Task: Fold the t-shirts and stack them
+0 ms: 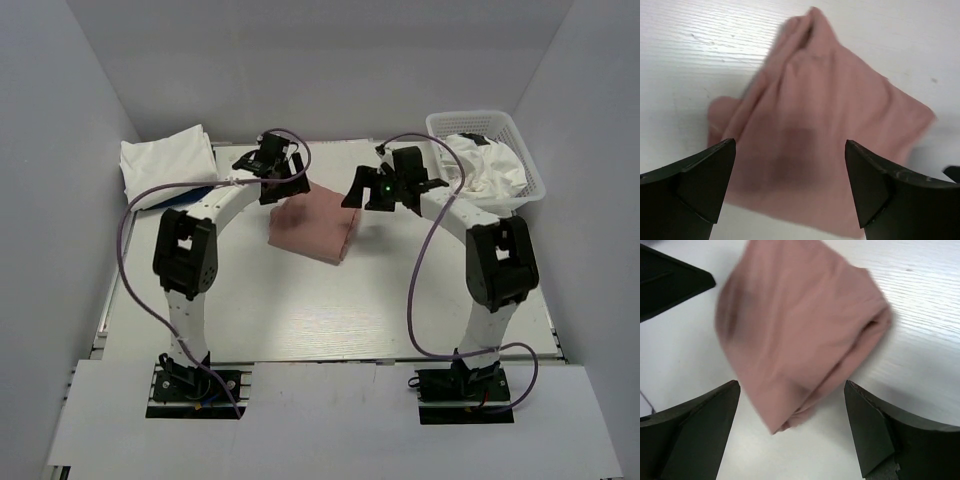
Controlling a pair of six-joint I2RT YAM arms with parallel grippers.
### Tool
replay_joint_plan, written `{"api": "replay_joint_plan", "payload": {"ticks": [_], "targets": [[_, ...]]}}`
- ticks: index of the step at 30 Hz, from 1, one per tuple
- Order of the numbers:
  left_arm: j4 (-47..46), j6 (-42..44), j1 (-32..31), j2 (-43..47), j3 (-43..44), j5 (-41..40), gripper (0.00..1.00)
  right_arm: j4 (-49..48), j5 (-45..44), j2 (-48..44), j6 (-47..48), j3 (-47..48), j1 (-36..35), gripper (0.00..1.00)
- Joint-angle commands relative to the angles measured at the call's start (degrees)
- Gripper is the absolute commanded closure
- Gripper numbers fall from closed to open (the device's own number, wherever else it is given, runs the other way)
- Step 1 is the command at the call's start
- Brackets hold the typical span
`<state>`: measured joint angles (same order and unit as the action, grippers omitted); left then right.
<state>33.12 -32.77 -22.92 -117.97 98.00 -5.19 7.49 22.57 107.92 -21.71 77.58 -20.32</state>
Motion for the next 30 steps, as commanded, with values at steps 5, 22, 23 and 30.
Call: {"api": "replay_joint_plan", "payload": {"ticks": [5,22,23,30], "targets": [[-9.5,6.1,-1.7,6.6,-7.8,15.6,0.0,-11.3,10.2,-6.1,-2.2,-8.3,-4.3,0.1],[-5.6,6.3,-3.1,16.6,-31.0,18.2,0.0,-10.6,6.3,-4.9,-2.5,-24.9,-9.5,0.1],[-6.7,6.3,-3.1,18.6,-32.5,19.3,0.0,-9.0,5.4,-5.6,-1.8,-24.8,-10.0,0.1],[-4.7,1.6,-5.8,36.7,-40.3,11.9,0.0,-2.5,0.2,-21.1,1.9,-26.9,-12.6,0.1]]}}
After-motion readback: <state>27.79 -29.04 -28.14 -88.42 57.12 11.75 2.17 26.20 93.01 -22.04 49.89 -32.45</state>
